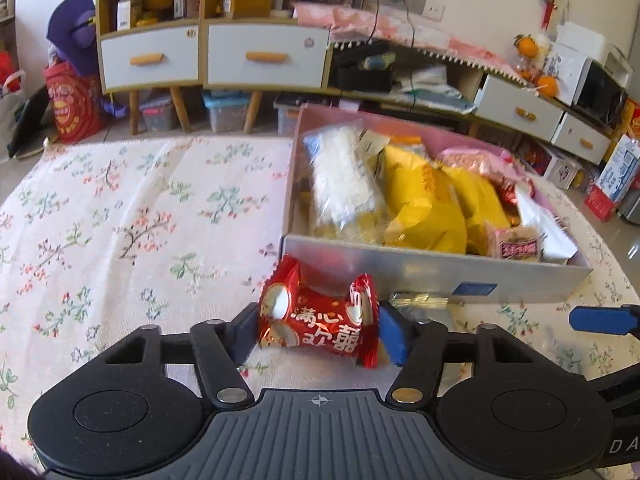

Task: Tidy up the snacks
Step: 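Grasp the red candy packet with the left tool while the right tool grasps the silver packet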

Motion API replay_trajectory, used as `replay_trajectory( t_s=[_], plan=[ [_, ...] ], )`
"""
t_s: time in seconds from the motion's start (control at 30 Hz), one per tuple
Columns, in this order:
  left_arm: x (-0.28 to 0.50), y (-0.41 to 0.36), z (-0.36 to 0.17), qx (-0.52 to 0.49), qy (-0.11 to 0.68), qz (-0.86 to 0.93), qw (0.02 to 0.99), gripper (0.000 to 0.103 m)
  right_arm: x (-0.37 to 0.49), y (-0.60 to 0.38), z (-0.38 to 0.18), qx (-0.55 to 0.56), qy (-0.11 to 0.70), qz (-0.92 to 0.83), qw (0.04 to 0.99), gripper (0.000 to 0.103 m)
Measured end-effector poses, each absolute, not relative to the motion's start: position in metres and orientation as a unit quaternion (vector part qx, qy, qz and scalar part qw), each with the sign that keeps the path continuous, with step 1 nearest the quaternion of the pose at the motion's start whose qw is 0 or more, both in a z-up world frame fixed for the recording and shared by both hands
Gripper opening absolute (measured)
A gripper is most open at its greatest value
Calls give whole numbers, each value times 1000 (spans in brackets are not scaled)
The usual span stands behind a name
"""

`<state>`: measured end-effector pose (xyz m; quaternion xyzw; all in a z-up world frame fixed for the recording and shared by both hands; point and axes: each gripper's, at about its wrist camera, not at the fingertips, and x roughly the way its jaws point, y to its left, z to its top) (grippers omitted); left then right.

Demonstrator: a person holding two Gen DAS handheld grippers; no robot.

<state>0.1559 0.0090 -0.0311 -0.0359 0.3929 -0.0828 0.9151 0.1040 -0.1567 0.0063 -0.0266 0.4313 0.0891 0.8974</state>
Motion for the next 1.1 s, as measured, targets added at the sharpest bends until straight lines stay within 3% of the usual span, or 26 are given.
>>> replay_trajectory(
  t_s=[0.07,0.2,0.63,0.93,1.1],
  plan=[
    [155,12,-30,-36,391,-82,916,52,104,-153,5,-26,431,90,897,103],
    [153,18,-28,-30,396,-78,915,49,104,-145,2,-29,430,94,898,102],
    [148,56,-21,-14,416,-46,908,48,117,-106,-7,-40,423,99,900,96],
    [139,76,-17,-22,419,-46,907,48,112,-84,-13,-96,403,89,906,74],
    [135,80,-16,-17,422,-47,905,48,113,-83,-11,-101,401,92,906,50]
  ],
)
